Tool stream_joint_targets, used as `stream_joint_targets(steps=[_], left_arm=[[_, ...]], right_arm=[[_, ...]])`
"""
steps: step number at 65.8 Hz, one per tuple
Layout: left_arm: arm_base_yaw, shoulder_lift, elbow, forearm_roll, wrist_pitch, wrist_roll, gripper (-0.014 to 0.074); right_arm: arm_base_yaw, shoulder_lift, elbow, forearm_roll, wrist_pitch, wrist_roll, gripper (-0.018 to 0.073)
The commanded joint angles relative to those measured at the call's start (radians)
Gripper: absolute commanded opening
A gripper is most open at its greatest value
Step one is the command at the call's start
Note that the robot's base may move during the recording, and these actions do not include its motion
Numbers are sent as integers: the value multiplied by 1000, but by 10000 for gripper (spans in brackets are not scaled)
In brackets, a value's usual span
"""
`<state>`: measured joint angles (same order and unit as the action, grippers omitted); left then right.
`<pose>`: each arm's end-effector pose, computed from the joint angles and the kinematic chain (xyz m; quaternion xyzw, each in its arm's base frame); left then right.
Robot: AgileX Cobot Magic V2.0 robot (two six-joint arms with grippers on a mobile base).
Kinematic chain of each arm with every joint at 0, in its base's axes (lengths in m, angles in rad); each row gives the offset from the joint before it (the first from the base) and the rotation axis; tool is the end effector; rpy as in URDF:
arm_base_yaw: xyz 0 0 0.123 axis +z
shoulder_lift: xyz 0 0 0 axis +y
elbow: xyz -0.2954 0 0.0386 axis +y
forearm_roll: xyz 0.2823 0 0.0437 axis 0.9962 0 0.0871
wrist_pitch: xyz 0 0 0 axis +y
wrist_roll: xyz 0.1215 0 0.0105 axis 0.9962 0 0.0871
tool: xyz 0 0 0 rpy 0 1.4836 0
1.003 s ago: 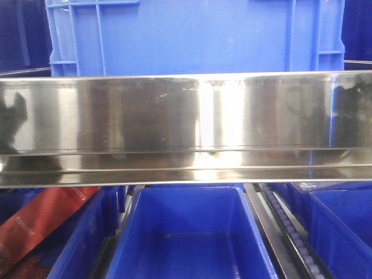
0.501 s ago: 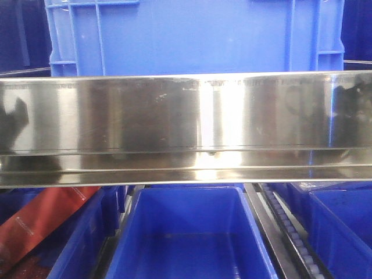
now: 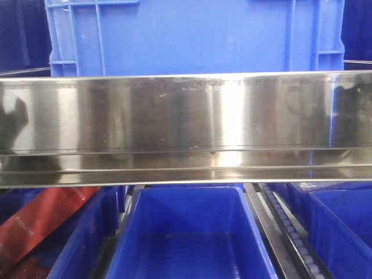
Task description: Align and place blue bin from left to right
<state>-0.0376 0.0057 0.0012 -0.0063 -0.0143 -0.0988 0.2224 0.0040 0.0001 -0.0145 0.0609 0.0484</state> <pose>0.1088 -0.0041 0.2164 -0.0227 0.6725 -0.0527 0.7379 0.1065 0.0240 0.2079 -0.0655 0.6961 0.0911 0.7091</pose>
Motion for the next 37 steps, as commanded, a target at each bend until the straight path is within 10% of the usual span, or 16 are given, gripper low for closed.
stream_joint_targets(steps=[1, 37], left_arm=[[3, -6, -1, 1, -14, -4, -111], [3, -6, -1, 1, -14, -4, -111]], right_arm=[[1, -4, 0, 3, -19, -6, -79], [1, -4, 0, 3, -19, -6, -79]])
